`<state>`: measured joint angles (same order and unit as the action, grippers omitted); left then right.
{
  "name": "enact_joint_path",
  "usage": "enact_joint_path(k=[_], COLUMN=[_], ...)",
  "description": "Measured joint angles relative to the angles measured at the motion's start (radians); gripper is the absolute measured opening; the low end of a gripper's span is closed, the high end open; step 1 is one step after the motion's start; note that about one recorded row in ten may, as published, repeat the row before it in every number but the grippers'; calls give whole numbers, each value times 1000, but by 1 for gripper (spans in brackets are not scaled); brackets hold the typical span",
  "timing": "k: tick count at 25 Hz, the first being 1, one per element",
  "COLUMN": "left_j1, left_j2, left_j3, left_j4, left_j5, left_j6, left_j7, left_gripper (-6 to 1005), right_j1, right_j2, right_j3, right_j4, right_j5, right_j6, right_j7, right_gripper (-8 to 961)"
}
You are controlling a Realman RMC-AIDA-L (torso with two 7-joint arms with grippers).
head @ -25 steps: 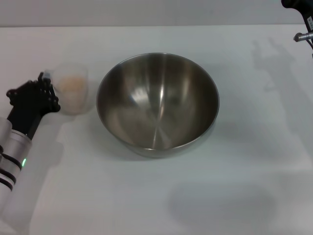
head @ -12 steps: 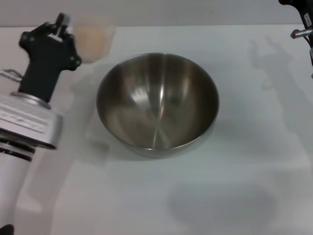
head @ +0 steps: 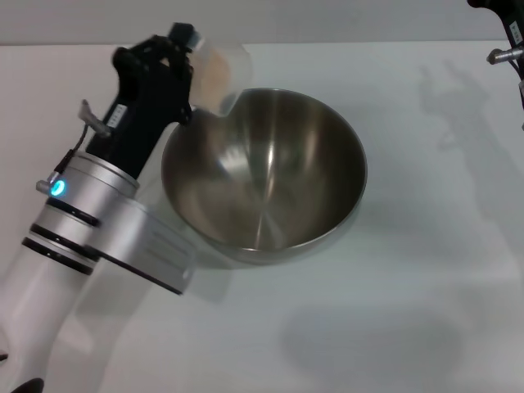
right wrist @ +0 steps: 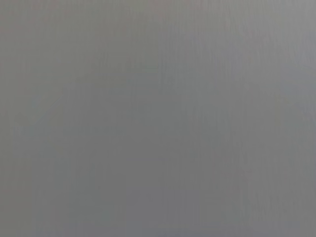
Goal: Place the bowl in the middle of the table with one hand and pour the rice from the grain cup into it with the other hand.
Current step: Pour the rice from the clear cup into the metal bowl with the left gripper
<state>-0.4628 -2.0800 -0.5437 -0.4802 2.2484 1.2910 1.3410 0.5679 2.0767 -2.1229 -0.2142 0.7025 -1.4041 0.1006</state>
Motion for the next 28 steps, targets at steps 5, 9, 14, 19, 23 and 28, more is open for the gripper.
enact_joint_path(k=[5, 9, 14, 19, 23, 28], left_j1=[-3, -5, -5, 3, 7, 13], left_j2=[0, 0, 0, 0, 0, 0], left_j3=[53, 88, 108, 115, 116, 117], left_j4=[0, 5, 8, 10, 7, 1], left_j5=[2, 2, 2, 2, 2, 2], left_j6=[-2, -6, -18, -18, -11, -9], left_j7=[241, 411, 551, 658, 697, 721], left_gripper=[27, 27, 27, 27, 27, 27], right_j1=[8, 12, 13, 13, 13, 13], right_j2=[-1, -1, -1, -1, -1, -1], right_j3=[-2, -4, -5, -6, -6, -3], right_j4=[2, 3, 3, 4, 5, 1], right_j5=[0, 0, 0, 0, 0, -1], right_j6=[0, 0, -3, -6, -7, -10], right_j7=[-1, -1, -1, -1, -1, -1], right_gripper=[408, 407, 407, 407, 407, 407])
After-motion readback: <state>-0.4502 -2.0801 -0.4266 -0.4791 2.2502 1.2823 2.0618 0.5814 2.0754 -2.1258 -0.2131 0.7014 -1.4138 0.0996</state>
